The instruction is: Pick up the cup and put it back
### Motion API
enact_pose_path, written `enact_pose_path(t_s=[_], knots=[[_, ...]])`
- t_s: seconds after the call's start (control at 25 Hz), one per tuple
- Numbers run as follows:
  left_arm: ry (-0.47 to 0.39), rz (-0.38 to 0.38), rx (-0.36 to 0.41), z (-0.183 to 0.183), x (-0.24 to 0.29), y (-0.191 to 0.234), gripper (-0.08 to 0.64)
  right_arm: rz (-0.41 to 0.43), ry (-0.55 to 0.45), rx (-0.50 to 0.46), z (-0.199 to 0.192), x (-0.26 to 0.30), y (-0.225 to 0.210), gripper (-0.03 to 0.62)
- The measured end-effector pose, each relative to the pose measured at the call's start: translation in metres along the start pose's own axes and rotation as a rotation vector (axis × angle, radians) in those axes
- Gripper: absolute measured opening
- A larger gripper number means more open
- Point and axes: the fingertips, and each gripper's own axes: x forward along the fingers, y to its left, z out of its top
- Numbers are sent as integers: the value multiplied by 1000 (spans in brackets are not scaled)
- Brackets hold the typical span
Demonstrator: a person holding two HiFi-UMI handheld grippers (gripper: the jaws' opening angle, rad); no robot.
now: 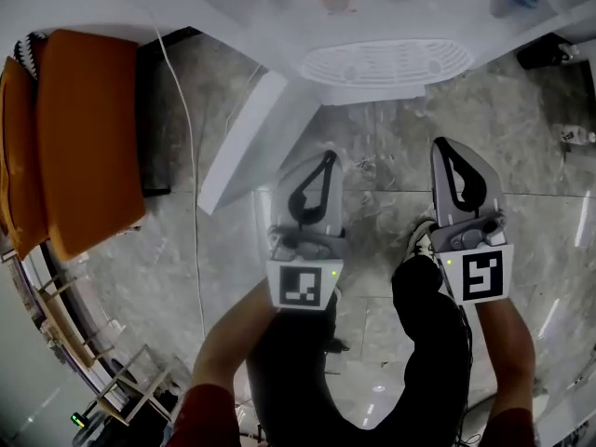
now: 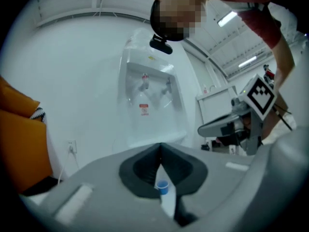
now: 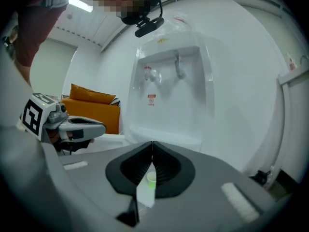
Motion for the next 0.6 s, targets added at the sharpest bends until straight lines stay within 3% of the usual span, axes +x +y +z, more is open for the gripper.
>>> enact_pose_path(t_s=[0.12,0.32,0.52,0.6], knots=[[-1,17,-46,-55,14,2,0,61,-5,47,-47,29,-1,2],[-19,39,-55,-130,39,8,0,44,8,37,-124,72,-13,2],[3,-25,-19,-199,53,-3,0,57,72,121,-202,98,-12,2],[28,-50,-31,-222,56,-4,0,75,94,94,-222,111,-8,2]])
